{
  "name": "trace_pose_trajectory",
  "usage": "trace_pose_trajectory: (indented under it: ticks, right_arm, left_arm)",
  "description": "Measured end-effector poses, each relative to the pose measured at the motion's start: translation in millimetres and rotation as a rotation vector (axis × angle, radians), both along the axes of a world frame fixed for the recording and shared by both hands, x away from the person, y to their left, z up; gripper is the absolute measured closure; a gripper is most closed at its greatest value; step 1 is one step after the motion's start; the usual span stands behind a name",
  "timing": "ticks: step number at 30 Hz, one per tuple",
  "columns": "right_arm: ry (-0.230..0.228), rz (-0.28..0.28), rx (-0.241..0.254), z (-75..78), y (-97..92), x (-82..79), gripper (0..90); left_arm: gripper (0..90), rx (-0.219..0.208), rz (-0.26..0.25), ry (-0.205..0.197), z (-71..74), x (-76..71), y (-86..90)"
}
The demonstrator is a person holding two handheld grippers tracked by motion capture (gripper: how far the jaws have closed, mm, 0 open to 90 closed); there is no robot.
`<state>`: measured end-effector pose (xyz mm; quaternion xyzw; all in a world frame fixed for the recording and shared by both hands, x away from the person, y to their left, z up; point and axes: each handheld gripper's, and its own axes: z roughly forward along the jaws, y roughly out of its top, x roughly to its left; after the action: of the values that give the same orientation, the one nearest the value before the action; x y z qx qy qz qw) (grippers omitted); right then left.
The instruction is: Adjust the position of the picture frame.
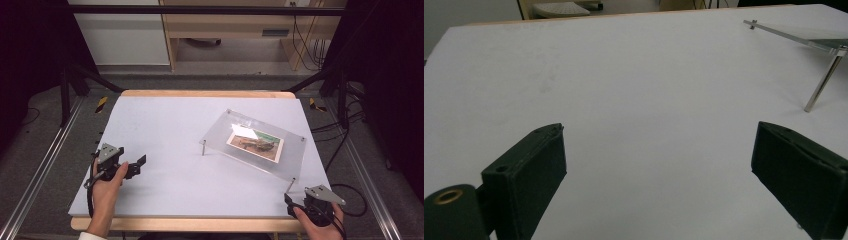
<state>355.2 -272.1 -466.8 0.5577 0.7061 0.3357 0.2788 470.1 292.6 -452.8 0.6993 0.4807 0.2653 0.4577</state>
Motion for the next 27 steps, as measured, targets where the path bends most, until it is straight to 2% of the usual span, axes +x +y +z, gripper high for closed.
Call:
trace_pose_trajectory:
  ticks: [2, 7, 12, 18, 21, 27]
  right_arm:
    - [0.001, -0.010, 0.004, 0.3, 0.0, -0.4, 25.9]
    - [-0.011, -0.019, 0.049, 1.3, 0.8, -0.6, 25.9]
    - [-0.013, -0.011, 0.049, 1.3, 6.9, -0.5, 27.6]
    - [0.006, -0.022, 0.033, -1.8, 8.5, 3.7, 31.8]
    - [0.028, -0.031, 0.043, -4.4, 7.5, 7.7, 35.0]
    - [0.056, -0.010, 0.074, -10.7, 8.6, 17.3, 43.3]
  left_arm:
    - [7.0, -0.003, -0.008, -0.004, 0.3, -0.3, -2.2]
    - [7.2, 0.002, -0.032, -0.002, 2.8, -2.8, -10.2]
    - [7.3, 0.003, -0.057, -0.013, 4.5, -5.4, -20.5]
    - [7.9, 0.014, -0.069, -0.034, 8.3, -9.3, -29.4]
    - [9.2, 0.029, -0.080, -0.043, 13.5, -12.1, -30.0]
    - [11.9, 0.015, -0.067, -0.064, 19.9, -21.8, -28.5]
